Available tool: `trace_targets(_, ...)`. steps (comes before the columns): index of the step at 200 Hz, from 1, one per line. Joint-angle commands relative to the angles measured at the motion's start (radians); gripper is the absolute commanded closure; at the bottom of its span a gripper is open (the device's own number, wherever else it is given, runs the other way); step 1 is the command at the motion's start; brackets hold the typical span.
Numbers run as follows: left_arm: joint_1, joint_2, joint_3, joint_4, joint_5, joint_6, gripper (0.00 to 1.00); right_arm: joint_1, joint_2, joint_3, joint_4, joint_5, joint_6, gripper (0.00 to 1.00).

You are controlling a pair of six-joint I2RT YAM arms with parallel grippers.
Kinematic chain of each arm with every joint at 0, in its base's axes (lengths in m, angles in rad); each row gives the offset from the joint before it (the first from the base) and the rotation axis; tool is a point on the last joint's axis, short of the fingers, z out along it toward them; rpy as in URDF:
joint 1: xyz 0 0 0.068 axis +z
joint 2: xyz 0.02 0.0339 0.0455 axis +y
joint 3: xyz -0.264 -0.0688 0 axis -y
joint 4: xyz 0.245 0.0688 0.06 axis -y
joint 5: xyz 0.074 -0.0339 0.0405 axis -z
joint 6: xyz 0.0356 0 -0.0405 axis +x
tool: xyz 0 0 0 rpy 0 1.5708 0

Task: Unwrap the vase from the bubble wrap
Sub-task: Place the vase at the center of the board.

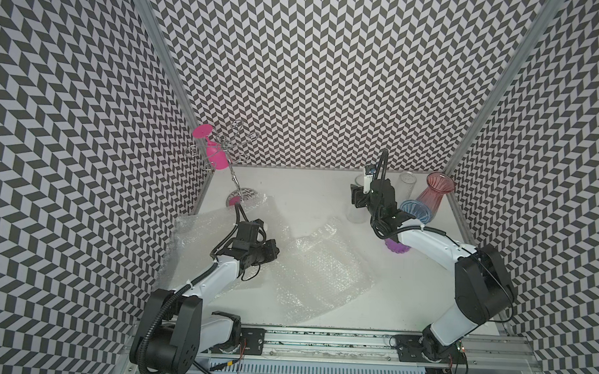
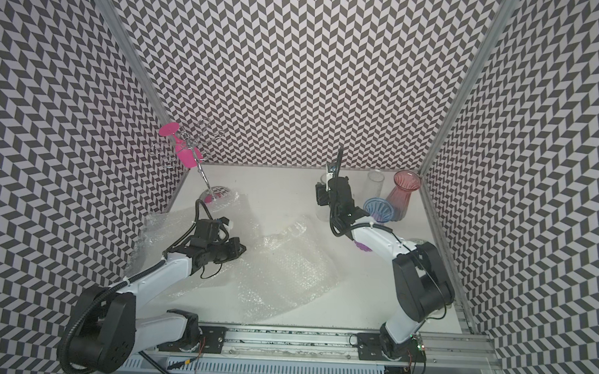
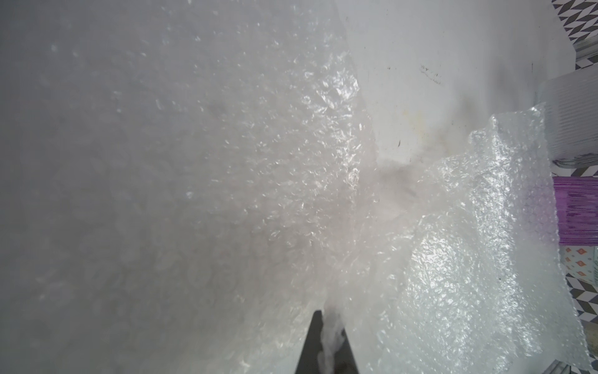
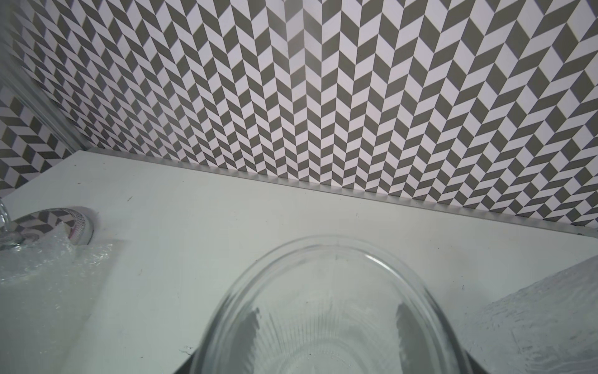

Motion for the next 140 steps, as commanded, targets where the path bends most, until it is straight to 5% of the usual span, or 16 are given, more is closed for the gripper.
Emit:
trace_targets(1, 0.001, -0.003, 0.043, -0.033, -0.022, 0.015, 1.0, -0.003, -0.004, -0.021, 0.203, 0.004, -0.026, 1.0)
trace_targets(51, 0.007, 0.013, 0.06, -0.054, -0.01, 0.026, 0.97, -0.003, 0.008, -0.061, 0.217, -0.039, -0.038, 0.98)
trace_targets(140, 0.011, 0.03, 0.101, -0.074, -0.04, 0.041, 0.64, -0.001, -0.017, -0.13, 0.266, -0.05, -0.022, 0.55)
